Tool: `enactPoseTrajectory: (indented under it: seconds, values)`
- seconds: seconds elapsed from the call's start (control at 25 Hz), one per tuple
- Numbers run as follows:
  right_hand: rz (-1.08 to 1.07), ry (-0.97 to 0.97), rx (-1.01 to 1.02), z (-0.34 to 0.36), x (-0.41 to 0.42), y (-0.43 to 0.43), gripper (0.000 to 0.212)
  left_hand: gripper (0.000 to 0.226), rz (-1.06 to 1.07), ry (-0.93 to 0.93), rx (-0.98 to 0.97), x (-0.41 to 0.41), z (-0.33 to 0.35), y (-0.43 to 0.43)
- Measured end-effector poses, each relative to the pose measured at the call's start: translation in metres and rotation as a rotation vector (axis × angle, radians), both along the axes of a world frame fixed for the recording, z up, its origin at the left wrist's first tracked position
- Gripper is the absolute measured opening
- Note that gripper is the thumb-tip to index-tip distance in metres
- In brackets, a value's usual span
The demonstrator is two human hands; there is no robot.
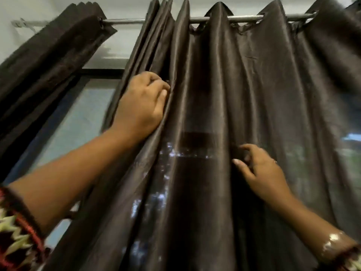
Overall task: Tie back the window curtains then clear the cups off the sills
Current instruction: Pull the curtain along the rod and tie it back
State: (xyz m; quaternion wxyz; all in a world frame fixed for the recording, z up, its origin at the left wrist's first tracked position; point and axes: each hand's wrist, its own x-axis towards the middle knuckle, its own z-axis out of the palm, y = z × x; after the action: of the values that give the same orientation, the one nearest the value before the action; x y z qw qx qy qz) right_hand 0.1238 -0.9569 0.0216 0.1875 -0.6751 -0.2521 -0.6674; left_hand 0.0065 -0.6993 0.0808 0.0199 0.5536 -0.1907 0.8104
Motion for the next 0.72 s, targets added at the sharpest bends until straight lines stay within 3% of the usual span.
enactPoseTrajectory:
  seconds: [0.04, 0.12, 0.24, 0.32, 0.6, 0.72]
  values:
    - [-0.02, -0.014, -0.008, 0.0, 0.0, -0.006, 0.043, 0.044, -0.097, 0.012, 0.015, -0.005, 0.003, -0.017]
    - [-0.1, -0.016, -0.031, 0.0, -0.002, -0.026, 0.044, 0.055, -0.078, 0.068, 0.099, -0.002, 0.004, -0.052]
    - [-0.221, -0.021, -0.054, 0.001, -0.011, -0.054, 0.048, 0.062, 0.209, 0.114, 0.237, 0.022, -0.003, -0.096]
    - [-0.287, -0.049, -0.032, 0.002, -0.018, -0.074, 0.047, 0.059, 0.324, 0.247, 0.261, 0.035, -0.01, -0.121]
    - [-0.397, -0.022, 0.081, -0.001, -0.04, -0.153, 0.029, 0.066, 0.3, 0.39, 0.348, 0.074, -0.025, -0.184]
    - [-0.461, 0.023, 0.093, -0.005, -0.048, -0.184, 0.028, 0.088, 0.228, 0.392, 0.38, 0.084, -0.033, -0.205]
